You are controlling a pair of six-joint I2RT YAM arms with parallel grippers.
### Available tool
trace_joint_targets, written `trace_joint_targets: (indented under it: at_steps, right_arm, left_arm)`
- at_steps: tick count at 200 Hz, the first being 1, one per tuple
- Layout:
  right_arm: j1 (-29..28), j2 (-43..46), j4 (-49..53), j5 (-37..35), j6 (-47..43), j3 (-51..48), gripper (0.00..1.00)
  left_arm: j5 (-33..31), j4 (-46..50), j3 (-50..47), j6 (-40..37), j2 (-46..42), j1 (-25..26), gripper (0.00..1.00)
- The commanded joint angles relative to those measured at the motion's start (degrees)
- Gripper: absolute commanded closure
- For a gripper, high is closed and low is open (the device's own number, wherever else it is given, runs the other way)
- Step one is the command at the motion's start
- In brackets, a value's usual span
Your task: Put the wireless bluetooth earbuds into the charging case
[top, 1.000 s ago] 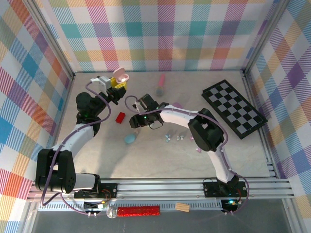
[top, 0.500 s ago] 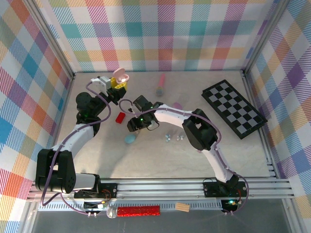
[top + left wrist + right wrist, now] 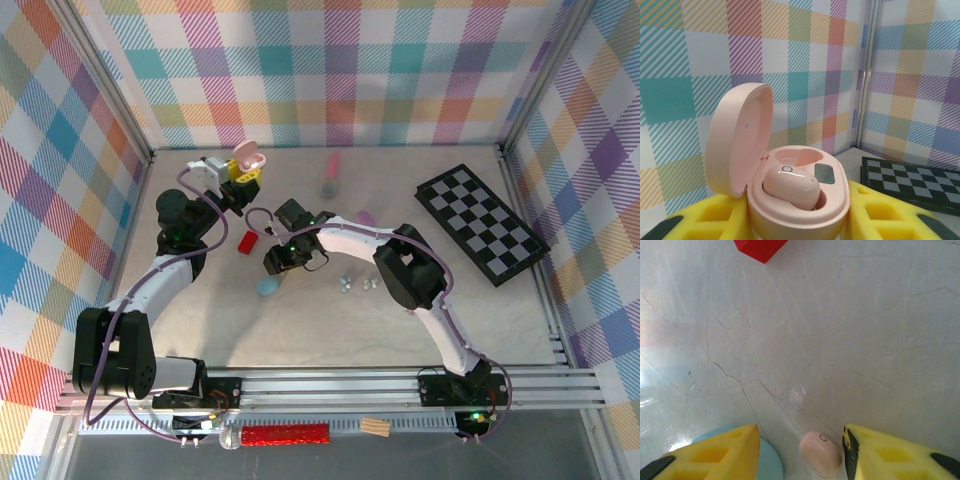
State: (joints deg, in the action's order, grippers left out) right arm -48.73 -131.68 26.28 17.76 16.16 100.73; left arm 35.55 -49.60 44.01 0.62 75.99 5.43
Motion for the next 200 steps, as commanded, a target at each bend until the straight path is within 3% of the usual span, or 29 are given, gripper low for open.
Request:
trace_joint_targets:
  at_steps: [1, 63, 200]
  right_arm:
    - [-0.49, 1.2, 1.18, 2.37, -0.03, -1.89, 0.54]
    - [-0.4, 2.87, -0.42, 2.72, 0.96, -4.29, 0.65]
    - [0.03, 5.15, -3.34, 0.79, 2.85, -7.37, 0.77]
  left_arm:
    - [1.45, -0.59, 1.85, -0.36, -1.63, -0.85, 0.62]
    - [1.71, -0.7, 2.46, -0.01, -1.15, -0.86, 0.62]
    - [2.15, 1.95, 1.98, -2.06, -2.37, -0.81, 0.62]
